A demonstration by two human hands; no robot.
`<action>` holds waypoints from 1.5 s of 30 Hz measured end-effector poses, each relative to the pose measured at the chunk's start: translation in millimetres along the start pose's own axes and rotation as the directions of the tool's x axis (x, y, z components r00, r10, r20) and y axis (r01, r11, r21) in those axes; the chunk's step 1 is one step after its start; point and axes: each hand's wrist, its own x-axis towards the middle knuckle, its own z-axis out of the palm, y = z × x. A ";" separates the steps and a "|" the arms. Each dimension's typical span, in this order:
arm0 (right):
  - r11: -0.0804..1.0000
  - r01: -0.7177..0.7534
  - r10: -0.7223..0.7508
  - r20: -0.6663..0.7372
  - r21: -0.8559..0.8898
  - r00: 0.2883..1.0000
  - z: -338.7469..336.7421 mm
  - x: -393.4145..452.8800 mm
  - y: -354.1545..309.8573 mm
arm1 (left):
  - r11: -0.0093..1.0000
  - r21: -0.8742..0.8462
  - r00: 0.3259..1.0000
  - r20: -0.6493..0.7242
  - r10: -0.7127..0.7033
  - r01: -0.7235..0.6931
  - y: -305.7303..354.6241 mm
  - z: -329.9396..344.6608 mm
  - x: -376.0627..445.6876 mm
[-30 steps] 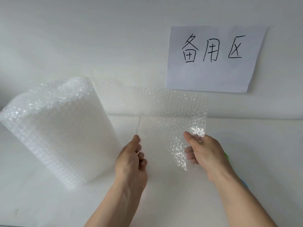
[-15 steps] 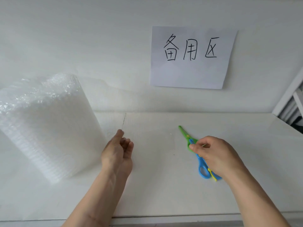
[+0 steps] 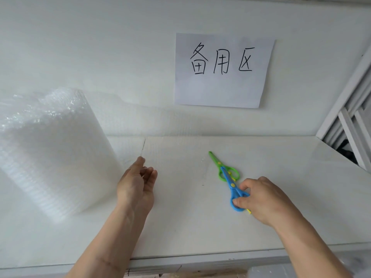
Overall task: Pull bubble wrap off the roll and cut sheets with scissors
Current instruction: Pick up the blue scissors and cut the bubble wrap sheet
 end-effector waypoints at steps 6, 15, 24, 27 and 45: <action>0.998 0.048 -0.048 -0.017 -0.036 0.999 0.2 -1.4 -4.6 | 1.000 0.010 1.000 0.015 -0.015 0.015 0.6 -2.3 1.9; 0.990 0.113 -0.114 0.015 0.081 0.993 3.7 -0.5 -3.9 | 1.000 0.019 0.999 0.034 0.000 -0.001 -0.4 -2.4 1.1; 0.593 0.065 -0.208 0.075 0.802 0.975 5.9 -4.9 -28.3 | 1.000 0.023 0.999 0.046 0.018 -0.020 -1.6 -1.5 1.5; 0.441 -0.009 -0.210 0.112 0.897 0.971 20.5 -3.3 -41.8 | 1.000 0.019 0.999 0.045 0.022 -0.023 -2.3 -1.5 1.7; -0.319 -0.587 -0.565 0.349 0.744 0.748 54.6 5.2 -88.2 | 0.999 -0.027 1.000 0.014 0.022 -0.022 -1.9 1.1 3.9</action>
